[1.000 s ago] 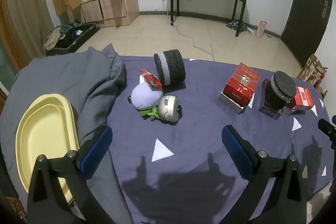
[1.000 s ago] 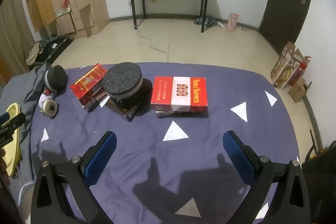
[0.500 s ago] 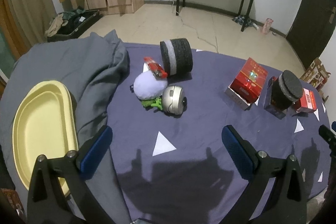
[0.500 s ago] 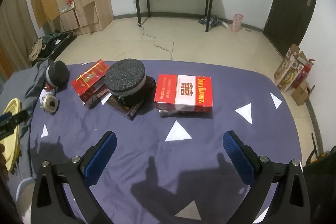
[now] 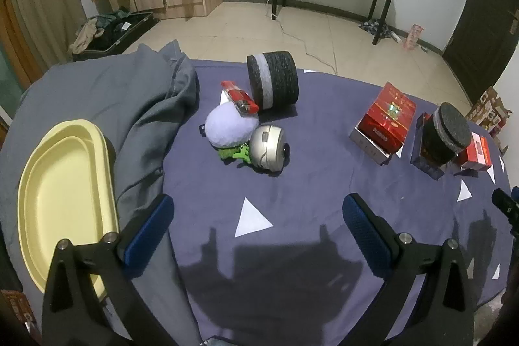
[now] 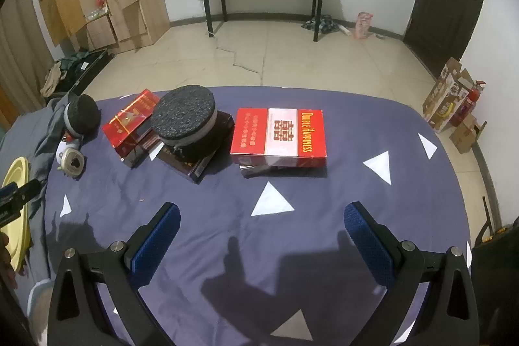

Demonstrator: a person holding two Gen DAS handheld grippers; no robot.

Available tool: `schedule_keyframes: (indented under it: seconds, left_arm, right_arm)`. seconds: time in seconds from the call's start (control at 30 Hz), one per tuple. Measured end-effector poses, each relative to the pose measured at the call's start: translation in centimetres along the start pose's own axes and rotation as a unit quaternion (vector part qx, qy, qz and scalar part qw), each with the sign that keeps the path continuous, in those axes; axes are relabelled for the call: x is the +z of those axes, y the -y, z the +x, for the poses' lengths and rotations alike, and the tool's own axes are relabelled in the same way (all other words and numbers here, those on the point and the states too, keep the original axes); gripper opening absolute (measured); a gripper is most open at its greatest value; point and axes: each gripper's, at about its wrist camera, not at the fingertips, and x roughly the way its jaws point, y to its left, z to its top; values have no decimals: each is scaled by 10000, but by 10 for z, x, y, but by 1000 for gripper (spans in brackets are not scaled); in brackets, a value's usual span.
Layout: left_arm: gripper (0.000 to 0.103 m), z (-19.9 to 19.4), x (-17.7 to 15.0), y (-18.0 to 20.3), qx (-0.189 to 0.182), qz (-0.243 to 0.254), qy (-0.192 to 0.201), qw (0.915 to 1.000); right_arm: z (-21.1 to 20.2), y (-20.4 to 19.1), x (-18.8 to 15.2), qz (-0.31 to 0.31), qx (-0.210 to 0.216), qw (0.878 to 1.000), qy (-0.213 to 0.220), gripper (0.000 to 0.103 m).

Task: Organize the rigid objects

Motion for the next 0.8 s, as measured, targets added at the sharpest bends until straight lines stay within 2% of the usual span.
schedule_keyframes:
  seconds: [0.3,0.7,0.8]
  left_arm:
    - [103,-1,0,0,-86,-47,-20,9999]
    - [103,2,-4,4,-87,83,-89,9999]
    - [103,3,-4,1,-121,-101,-223,9996]
  right_arm:
    - [2,-3,0,-6,28,10000,-88,103]
    - [1,-9,1,-105,17,9999,22,103]
    - [1,-10,2,-102,22,9999,50,103]
